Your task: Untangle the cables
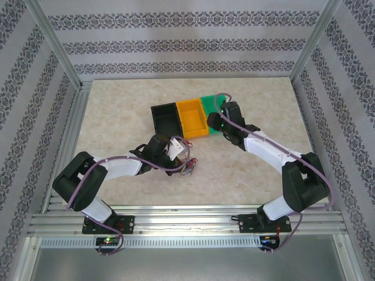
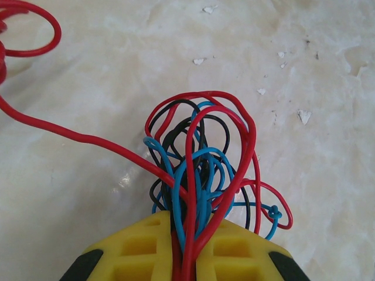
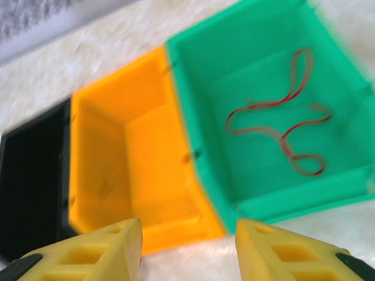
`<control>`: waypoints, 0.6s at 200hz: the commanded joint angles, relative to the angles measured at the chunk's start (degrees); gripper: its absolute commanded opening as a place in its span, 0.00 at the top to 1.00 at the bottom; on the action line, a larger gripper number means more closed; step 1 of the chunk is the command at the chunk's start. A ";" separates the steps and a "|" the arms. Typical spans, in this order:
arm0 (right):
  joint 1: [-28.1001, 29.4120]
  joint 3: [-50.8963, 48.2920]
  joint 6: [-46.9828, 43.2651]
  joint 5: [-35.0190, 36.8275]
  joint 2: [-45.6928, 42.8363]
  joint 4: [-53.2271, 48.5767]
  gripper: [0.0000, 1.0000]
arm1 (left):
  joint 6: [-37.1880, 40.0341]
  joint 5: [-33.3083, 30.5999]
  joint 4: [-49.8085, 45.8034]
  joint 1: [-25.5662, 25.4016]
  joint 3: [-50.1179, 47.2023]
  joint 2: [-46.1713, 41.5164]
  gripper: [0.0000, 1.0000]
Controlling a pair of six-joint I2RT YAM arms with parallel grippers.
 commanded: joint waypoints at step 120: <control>7.68 0.68 -8.31 -13.09 14.28 -0.17 0.80 | 0.80 -1.02 4.17 -0.99 -1.10 3.02 1.00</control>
